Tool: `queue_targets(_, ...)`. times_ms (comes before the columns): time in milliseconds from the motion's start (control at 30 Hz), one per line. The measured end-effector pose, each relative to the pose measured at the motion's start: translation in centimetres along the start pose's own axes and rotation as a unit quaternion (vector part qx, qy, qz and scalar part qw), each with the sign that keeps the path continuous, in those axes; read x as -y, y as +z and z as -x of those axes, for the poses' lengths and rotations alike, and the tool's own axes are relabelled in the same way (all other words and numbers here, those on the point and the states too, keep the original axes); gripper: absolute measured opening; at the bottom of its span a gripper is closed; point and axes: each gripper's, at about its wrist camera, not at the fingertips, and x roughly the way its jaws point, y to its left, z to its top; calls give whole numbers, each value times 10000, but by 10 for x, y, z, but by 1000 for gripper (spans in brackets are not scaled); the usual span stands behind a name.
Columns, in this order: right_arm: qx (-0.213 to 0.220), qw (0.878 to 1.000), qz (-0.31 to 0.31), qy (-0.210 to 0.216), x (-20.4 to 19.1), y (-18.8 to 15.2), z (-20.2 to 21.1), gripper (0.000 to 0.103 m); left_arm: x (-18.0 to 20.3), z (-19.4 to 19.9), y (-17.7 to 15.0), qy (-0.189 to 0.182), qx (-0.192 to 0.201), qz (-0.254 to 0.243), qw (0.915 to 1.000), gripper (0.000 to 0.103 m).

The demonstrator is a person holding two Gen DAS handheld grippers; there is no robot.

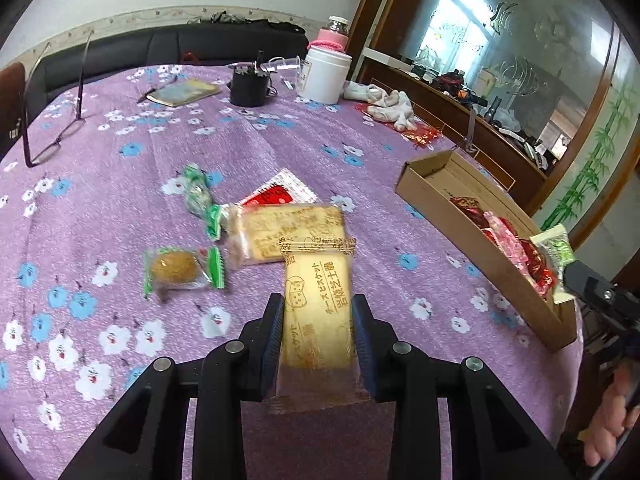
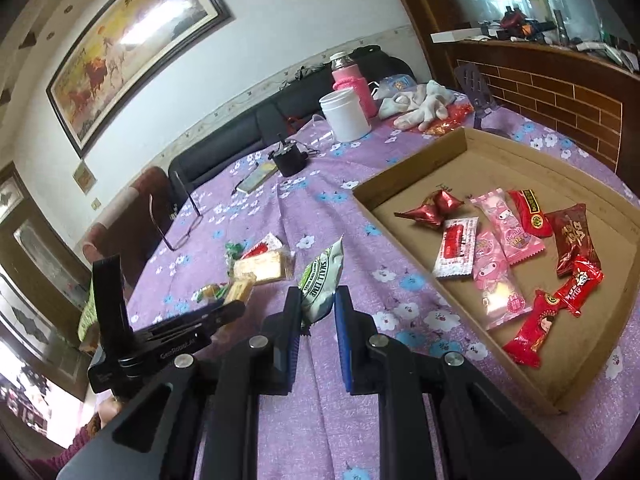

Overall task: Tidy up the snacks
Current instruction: 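Carry the biscuit pack and green candy to the tray and open both grippers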

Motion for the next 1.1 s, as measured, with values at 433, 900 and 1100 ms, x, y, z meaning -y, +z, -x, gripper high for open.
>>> queue_targets(433,166,9961,-864,-54,74,24,9,16,35,12,10,-144,-42,-343,9993,35)
queue_targets(900,266,9852,-1610,-534,152,25,32,16,177,-22,36,-1421,-443,-1209,9814,35)
queue_targets(1100,140,9829,-1605,-896,160,16,29,16,219,-47,24,-1575,-664,-1446,9746,35)
